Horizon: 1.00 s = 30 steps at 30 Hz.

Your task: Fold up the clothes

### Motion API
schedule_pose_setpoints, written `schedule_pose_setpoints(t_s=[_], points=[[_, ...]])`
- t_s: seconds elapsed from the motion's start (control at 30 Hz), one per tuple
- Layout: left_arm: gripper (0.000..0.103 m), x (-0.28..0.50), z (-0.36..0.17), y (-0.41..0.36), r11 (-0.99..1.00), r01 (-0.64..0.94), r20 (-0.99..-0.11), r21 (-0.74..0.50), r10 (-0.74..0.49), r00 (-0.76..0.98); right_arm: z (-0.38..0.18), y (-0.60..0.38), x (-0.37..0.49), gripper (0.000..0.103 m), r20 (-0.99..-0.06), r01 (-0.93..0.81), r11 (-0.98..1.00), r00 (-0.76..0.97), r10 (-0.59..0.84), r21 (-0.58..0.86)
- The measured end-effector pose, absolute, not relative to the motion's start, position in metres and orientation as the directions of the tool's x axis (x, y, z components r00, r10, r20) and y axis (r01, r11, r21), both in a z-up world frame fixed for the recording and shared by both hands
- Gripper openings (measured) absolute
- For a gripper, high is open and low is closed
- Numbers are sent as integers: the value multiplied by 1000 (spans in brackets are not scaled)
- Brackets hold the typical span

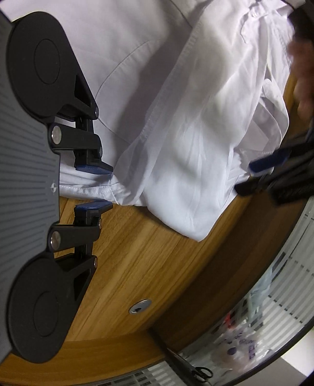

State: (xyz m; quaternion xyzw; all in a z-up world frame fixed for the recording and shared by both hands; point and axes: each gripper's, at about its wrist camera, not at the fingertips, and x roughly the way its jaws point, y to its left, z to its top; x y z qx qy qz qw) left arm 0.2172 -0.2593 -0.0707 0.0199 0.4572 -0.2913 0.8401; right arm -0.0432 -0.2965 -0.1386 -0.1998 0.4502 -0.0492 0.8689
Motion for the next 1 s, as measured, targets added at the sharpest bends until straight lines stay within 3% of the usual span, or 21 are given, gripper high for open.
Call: schedule_pose_setpoints(t_s=[0.1,0.4,0.5,0.67,0.9,1.0], points=[[38,230,-80,-277,827,508,-785,-240,-473,400,-142,-294,-43,26,-753,-102,903,595,-280,-417],[23,249,-104,-316,816,547,-829,-188,-431,357,-151,-282,-39,26,-721,-152,852,617,-315,-502],[18,250,-109,-320,826,543,-839,-154,-400,370,-149,-285,-41,15,-712,-125,862,627,-315,-492],[11,252,-113,-323,837,539,-844,-99,-358,400,-134,-304,-50,9,-694,53,935,656,-298,-351],[11,252,-114,-326,830,550,-844,-91,-358,400,-139,-355,-68,5,-735,313,950,643,-215,-3],[12,255,-108,-323,818,566,-838,-107,-380,391,-135,-358,-72,5,-746,343,939,633,-208,29]])
